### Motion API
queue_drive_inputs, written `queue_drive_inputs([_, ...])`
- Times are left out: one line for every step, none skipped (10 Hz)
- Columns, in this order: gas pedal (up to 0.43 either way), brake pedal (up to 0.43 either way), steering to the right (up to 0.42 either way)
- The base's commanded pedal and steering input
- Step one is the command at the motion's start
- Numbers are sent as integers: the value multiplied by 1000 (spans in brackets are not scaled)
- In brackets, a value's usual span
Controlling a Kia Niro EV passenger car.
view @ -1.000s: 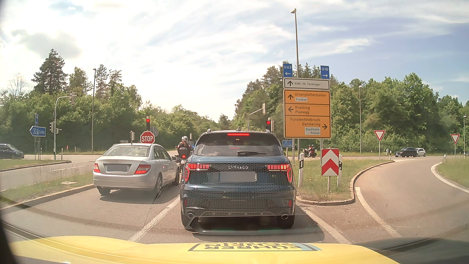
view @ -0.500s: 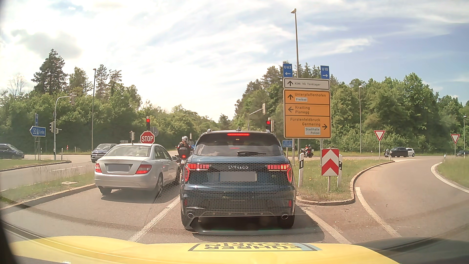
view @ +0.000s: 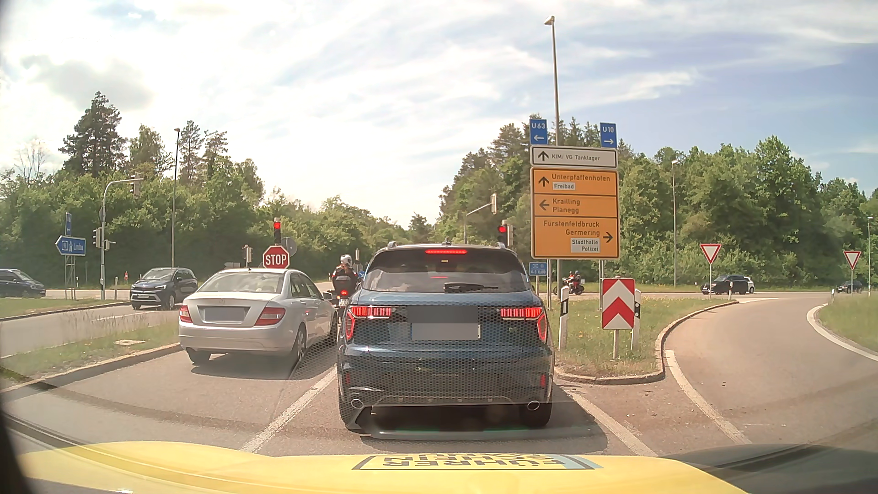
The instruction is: Follow the waypoints while adhering to traffic rules and regulations
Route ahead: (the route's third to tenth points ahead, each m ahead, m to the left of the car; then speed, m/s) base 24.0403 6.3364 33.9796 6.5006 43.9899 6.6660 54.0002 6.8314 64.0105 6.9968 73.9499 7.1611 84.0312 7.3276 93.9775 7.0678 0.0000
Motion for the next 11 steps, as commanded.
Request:
queue_drive_inputs([0,195,-26])
queue_drive_inputs([0,201,-26])
queue_drive_inputs([0,201,-26])
queue_drive_inputs([0,201,-26])
queue_drive_inputs([0,195,-26])
queue_drive_inputs([0,201,-26])
queue_drive_inputs([0,201,-26])
queue_drive_inputs([0,201,-26])
queue_drive_inputs([0,201,-26])
queue_drive_inputs([0,201,-26])
queue_drive_inputs([0,201,-26])
